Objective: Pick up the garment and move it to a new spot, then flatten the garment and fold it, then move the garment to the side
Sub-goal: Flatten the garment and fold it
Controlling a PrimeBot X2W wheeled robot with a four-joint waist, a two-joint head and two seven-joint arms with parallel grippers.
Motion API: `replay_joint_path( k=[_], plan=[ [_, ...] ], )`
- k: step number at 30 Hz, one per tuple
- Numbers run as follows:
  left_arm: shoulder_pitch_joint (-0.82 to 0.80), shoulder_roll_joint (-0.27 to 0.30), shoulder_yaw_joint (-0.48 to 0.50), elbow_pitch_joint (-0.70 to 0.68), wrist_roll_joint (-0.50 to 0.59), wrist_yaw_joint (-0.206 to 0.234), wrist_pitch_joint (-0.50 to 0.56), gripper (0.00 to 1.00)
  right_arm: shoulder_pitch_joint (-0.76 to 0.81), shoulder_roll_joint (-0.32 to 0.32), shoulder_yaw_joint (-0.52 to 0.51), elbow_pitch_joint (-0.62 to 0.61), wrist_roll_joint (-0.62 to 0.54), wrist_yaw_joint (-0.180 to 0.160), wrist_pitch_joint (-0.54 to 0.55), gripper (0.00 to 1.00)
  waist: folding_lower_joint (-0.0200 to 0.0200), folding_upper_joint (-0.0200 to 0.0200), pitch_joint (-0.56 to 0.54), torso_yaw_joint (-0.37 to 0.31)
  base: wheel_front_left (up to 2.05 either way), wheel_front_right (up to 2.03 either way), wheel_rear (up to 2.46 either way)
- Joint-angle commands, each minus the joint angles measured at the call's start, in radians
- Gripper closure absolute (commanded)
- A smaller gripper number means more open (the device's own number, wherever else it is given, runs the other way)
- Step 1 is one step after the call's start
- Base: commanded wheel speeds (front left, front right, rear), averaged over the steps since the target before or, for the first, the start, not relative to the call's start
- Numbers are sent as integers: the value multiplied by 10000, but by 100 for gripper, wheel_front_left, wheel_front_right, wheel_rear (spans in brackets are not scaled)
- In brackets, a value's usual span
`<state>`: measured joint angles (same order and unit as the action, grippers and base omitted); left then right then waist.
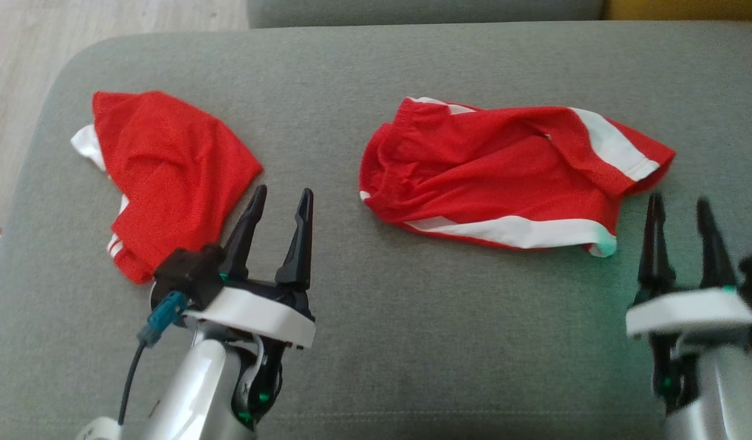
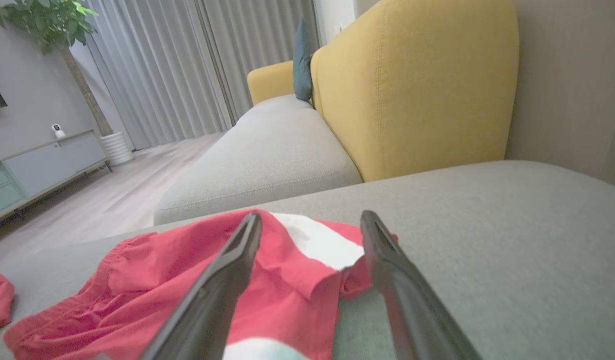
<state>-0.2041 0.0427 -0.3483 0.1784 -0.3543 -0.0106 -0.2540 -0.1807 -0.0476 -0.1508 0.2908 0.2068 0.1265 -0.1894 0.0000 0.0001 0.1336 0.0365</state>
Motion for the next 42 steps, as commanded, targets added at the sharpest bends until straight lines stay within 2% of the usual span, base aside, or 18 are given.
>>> replay_joint_path(
  k=[1,6,14,19,26,34,42],
  plan=[
    [-92,76,235,-382,-68,-79,-78,0,71,-27,371,-413,422,42,-145,0,0,-1,-108,-168,0,0,0],
    [-21,76,266,-317,-81,-111,-78,0,723,-27,984,-434,859,42,-272,0,0,-1,-119,-497,0,0,0],
    [-298,113,162,269,483,-428,-78,0,609,-27,1124,-190,929,42,-236,0,0,-1,125,-826,0,0,0],
    [-1134,641,-568,1421,1454,-742,-34,0,392,-26,1090,-111,974,42,-286,0,0,-1,568,-1012,0,0,0],
    [-2921,1493,-1537,3241,3080,-831,143,0,-14,-26,1220,66,1442,42,-434,0,0,-1,1269,-1315,0,0,0],
    [-3860,1787,-2312,4236,3708,-1001,11,0,-263,-26,1245,210,1406,42,-574,0,0,-1,1583,-1522,0,0,0],
    [-4236,1738,-2359,4488,3695,-797,-68,0,-343,-26,1259,350,1449,42,-657,0,0,-1,1635,-1609,0,0,0]
  ],
)
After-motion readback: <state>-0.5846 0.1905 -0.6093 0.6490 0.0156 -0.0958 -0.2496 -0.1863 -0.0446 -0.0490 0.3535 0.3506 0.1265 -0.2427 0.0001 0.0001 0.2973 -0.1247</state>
